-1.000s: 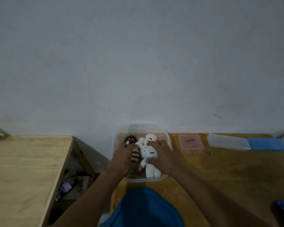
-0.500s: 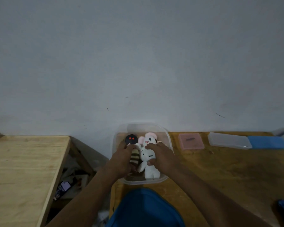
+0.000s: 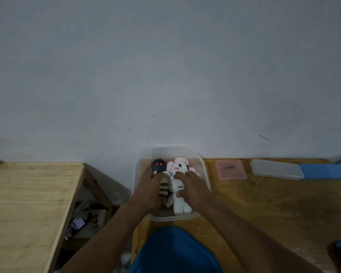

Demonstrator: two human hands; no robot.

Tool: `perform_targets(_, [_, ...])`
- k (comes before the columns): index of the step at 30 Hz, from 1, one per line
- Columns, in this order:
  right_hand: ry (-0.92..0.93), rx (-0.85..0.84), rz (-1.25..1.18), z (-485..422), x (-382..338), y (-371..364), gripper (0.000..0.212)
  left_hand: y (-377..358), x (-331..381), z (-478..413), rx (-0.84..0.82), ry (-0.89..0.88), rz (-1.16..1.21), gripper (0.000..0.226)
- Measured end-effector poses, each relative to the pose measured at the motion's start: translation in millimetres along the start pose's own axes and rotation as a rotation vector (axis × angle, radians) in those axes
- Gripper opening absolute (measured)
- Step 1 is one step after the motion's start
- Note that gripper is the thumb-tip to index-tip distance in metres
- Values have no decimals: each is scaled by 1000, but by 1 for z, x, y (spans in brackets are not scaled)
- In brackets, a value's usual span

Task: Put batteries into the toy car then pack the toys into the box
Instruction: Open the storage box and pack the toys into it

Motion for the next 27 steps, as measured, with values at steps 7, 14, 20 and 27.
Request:
perform_targets(7, [68, 114, 65, 34, -10, 17, 61, 4, 5, 28, 52, 36, -70, 84])
perform_targets(14, [180, 278, 84, 99, -14, 35, 48, 10, 35, 90, 330, -31, 21, 56])
perform_targets(20, [208, 264, 4, 163, 2, 18, 47, -21, 55, 152, 438, -54, 29, 48])
perform_targets(27, [139, 170, 51, 235, 31, -31, 52, -82, 54, 223, 350, 140, 6, 56])
Point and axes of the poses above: each hand's wrist, its own z-axis away from the middle knuckle, its own y-axis out of the back of the hand, x = y × z, the point moved 3 cm from there along -z, towards the middle knuckle, and after that the axes turned 1 degree about z, right-handed, at the moved point
